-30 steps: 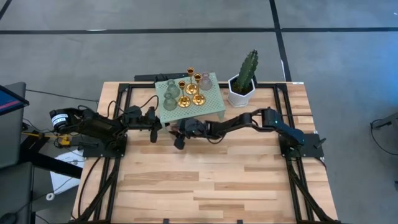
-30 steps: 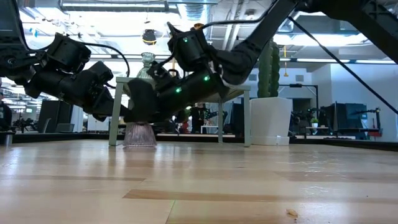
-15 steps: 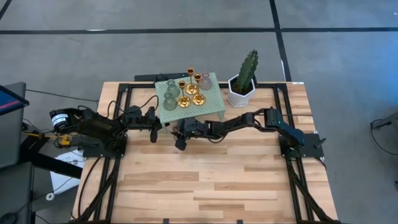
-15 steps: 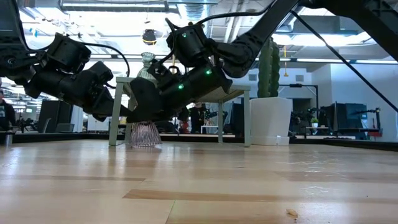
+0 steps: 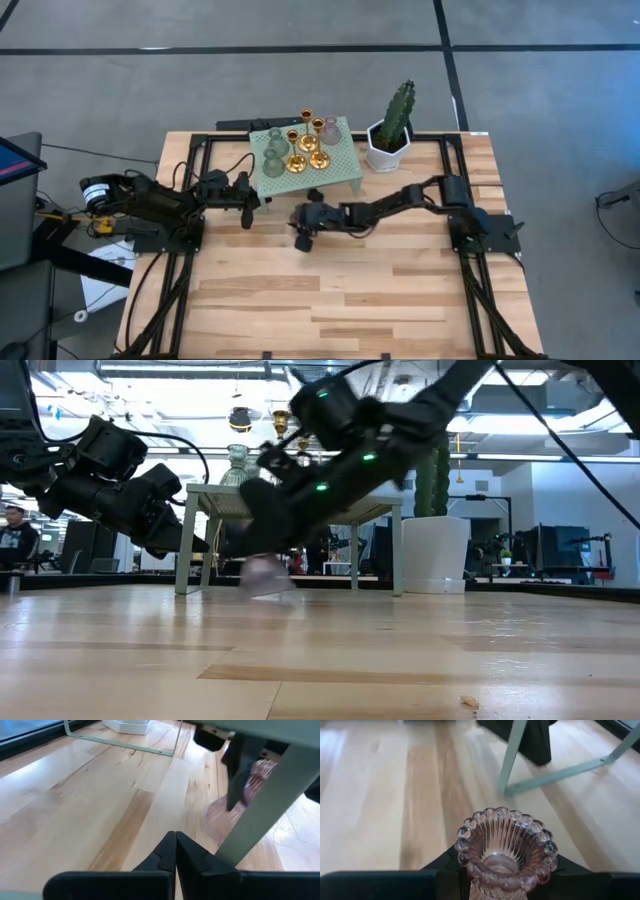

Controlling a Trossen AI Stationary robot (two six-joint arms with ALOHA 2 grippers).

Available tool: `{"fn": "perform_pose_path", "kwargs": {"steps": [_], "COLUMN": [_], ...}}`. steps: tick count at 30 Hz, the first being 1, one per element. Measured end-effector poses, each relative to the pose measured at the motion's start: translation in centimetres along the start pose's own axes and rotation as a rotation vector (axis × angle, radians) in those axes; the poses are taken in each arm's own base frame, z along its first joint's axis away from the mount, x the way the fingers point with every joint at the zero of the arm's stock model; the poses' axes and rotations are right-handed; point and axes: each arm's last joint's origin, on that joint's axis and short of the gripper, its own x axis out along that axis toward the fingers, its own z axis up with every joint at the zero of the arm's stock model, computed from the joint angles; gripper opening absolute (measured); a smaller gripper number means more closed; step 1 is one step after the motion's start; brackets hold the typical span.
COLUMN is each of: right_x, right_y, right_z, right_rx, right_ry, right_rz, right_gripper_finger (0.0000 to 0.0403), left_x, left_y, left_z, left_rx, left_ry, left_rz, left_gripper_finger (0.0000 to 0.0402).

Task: Pick & Place candle stick holders
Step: Put the pink glass candle holder on the shelf

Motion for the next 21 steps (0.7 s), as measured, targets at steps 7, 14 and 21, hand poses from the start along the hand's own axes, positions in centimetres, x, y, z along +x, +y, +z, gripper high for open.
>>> {"fn": "perform_pose_path", "kwargs": {"steps": [7, 14, 21], "right_x": [-4.3, -7.9, -11.7], "right_y": [-0.3, -0.3, 0.4], "right_z": [-1.4, -0.1, 1.6], "right_rx": [0.000, 0.024, -0.010], "right_ry": [-0.048, -0.092, -0.065], "right_rz": [-0.038, -0.045, -0.084], "right_gripper_finger": [0.0115, 0.0115, 0.0115], "left_x": [0.0, 0.0, 0.0], "left_y": [0.0, 0.0, 0.0], "left_z": [0.0, 0.0, 0.0], "left_rx": [0.000, -0.003, -0.002], "left_ry": [0.000, -0.001, -0.002], "left_rz": [0.002, 0.003, 0.003], "left_gripper_finger": [0.0004, 0.0005, 0.0005]}}
